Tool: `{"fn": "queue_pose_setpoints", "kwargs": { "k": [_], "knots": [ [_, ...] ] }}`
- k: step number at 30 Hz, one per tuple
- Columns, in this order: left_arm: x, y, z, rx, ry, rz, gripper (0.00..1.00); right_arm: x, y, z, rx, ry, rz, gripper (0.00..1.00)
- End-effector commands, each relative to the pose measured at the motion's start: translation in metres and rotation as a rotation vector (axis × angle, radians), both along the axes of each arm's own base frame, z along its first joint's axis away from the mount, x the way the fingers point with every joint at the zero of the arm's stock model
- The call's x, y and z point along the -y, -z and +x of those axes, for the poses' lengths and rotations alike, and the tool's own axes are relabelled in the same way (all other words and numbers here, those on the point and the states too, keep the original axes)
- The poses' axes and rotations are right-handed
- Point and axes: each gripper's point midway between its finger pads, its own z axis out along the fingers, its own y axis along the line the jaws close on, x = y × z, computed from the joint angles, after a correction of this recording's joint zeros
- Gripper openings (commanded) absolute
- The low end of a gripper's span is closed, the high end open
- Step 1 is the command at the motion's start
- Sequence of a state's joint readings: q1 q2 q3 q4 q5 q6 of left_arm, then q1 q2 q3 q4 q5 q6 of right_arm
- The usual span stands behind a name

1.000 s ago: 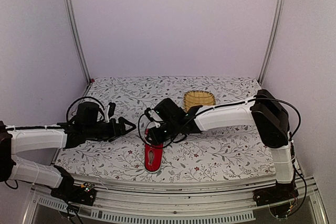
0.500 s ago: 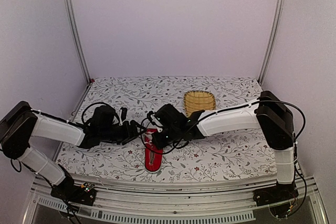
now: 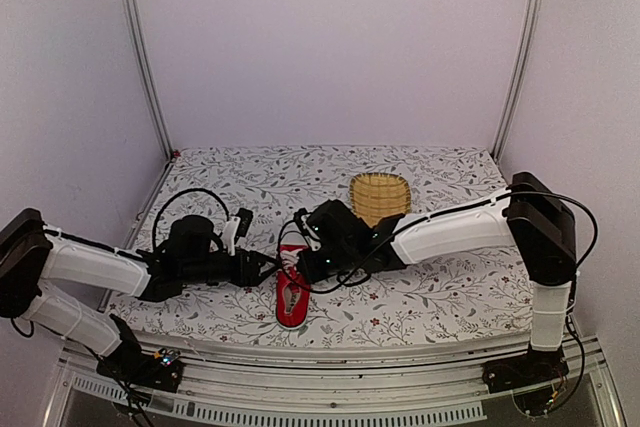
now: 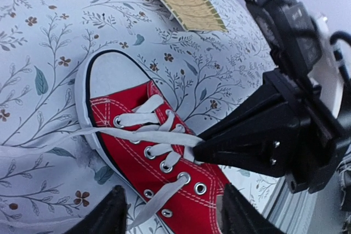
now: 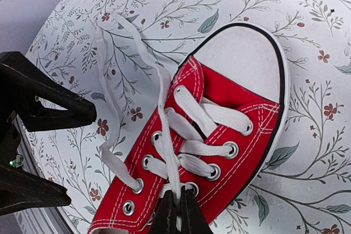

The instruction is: Tie the shoes

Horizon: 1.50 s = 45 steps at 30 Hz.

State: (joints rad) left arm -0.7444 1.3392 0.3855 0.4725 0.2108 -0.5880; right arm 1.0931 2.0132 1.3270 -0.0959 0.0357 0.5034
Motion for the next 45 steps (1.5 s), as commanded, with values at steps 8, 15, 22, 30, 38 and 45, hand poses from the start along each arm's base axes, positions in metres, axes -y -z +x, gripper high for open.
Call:
{"fn": "queue_pose_setpoints", "kwargs": {
  "k": [8,15,22,30,38,45],
  "knots": [
    [-0.009,0.033,-0.007,0.114,0.119,0.189,0.37,0.004,-0.010,-0.013,-0.055,0.019,0.072,0.03],
    [-0.019,0.054,-0.005,0.122,0.088,0.247,0.34,0.005,-0.012,-0.013,-0.058,0.021,0.076,0.03],
    [-0.023,0.081,0.002,0.081,0.075,0.330,0.17,0.004,-0.016,-0.012,-0.047,0.024,0.082,0.03],
    [-0.028,0.031,0.000,0.201,-0.017,0.216,0.00,-0.011,-0.056,-0.003,0.050,-0.087,0.082,0.37],
    [-0.031,0.022,-0.013,0.157,-0.013,0.184,0.00,-0.042,-0.048,0.026,0.066,-0.196,0.017,0.52],
    [-0.027,0.029,-0.028,0.111,-0.003,0.163,0.00,-0.072,-0.029,0.046,0.077,-0.277,-0.005,0.47]
  ]
}}
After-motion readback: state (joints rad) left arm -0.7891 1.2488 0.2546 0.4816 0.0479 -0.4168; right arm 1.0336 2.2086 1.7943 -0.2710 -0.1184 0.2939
